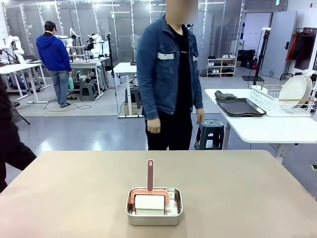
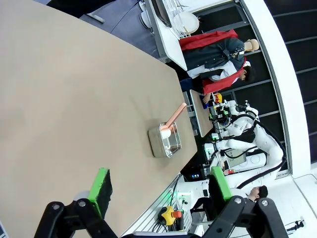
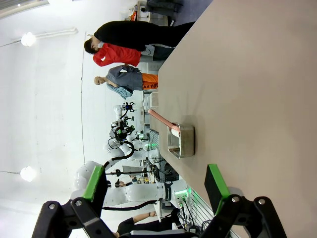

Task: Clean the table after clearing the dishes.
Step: Place the Lint Roller back on top of the Airtight Container.

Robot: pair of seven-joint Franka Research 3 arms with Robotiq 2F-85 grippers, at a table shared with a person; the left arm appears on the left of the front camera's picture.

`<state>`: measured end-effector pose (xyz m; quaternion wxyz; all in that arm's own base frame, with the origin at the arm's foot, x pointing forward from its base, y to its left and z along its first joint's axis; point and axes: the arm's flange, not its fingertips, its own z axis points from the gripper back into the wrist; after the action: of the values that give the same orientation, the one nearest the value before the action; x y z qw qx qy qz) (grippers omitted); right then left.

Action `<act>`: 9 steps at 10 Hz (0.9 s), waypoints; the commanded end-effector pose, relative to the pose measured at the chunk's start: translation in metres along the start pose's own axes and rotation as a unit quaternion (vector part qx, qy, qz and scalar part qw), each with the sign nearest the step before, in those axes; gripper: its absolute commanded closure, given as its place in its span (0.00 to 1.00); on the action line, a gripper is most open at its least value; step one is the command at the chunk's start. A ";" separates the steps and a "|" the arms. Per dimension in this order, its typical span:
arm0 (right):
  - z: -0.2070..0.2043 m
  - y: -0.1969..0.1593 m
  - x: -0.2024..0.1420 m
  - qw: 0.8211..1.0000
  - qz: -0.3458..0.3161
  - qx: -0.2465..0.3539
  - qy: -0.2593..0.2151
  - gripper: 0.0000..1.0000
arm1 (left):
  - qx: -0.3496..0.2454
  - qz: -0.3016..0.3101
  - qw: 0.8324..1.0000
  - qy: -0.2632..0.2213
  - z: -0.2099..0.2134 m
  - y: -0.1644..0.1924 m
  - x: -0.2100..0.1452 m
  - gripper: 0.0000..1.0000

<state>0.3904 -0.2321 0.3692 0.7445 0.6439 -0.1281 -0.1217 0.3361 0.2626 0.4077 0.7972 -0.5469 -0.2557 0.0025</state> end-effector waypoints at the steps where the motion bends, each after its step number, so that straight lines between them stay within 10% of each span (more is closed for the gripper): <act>1: 0.000 0.002 -0.001 1.000 0.008 0.001 0.000 0.00 | -0.007 0.007 1.000 -0.002 0.003 -0.002 -0.003 0.00; 9: 0.000 0.002 -0.001 1.000 0.008 0.001 0.000 0.00 | -0.007 0.007 1.000 -0.002 0.003 -0.002 -0.003 0.00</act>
<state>0.3904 -0.2321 0.3691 0.7445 0.6439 -0.1281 -0.1217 0.3361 0.2626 0.4077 0.7972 -0.5469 -0.2557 0.0025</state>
